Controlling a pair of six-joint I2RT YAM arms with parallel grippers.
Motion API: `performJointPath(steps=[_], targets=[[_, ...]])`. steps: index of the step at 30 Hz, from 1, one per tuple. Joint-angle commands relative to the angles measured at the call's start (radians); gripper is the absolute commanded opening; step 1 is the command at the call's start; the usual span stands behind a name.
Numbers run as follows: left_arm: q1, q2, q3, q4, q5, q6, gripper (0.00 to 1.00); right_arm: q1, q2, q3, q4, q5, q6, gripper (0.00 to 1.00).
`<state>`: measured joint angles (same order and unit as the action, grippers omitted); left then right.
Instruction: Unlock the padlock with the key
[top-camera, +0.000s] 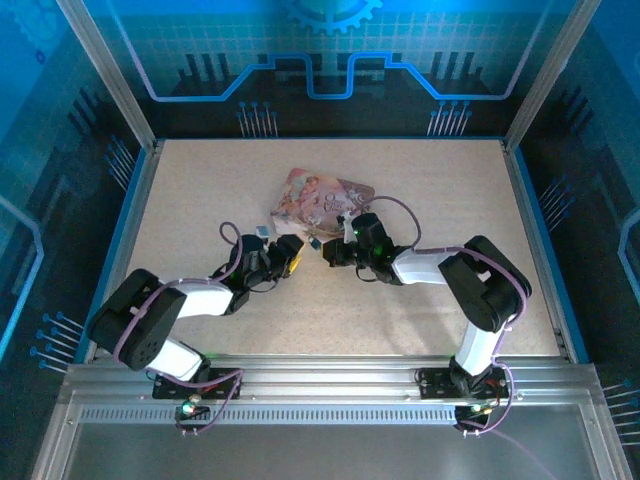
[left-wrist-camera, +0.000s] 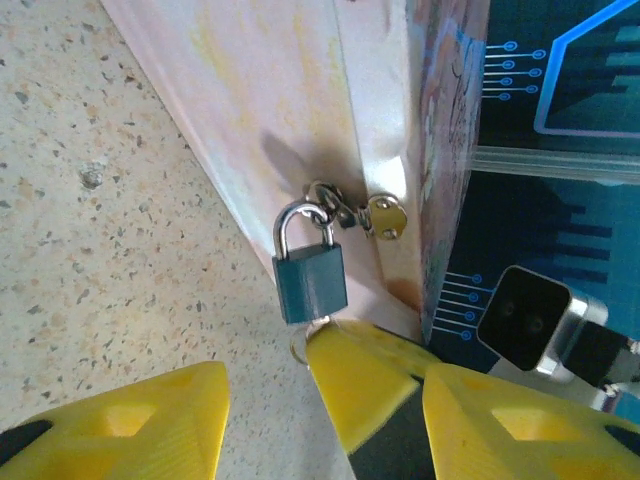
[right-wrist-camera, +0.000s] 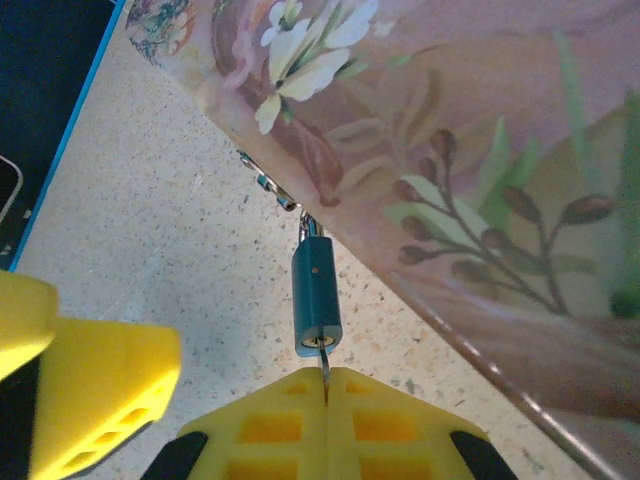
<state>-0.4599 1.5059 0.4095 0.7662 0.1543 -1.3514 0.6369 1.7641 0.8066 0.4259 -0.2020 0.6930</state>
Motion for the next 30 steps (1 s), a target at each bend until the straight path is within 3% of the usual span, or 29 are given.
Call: performJointPath(steps=[1,12,30], targets=[[0.001,0.066,-0.019,0.147,0.018,-0.077,0.52,0.023,-0.047,0.024,-0.049,-0.019,0.087,0.00],[-0.035,0.285,-0.008,0.434,-0.018,-0.174,0.46,0.033,-0.048,0.032,-0.078,-0.030,0.173,0.00],[-0.064,0.381,0.052,0.512,-0.037,-0.207,0.39,0.046,-0.032,0.049,-0.088,-0.036,0.178,0.00]])
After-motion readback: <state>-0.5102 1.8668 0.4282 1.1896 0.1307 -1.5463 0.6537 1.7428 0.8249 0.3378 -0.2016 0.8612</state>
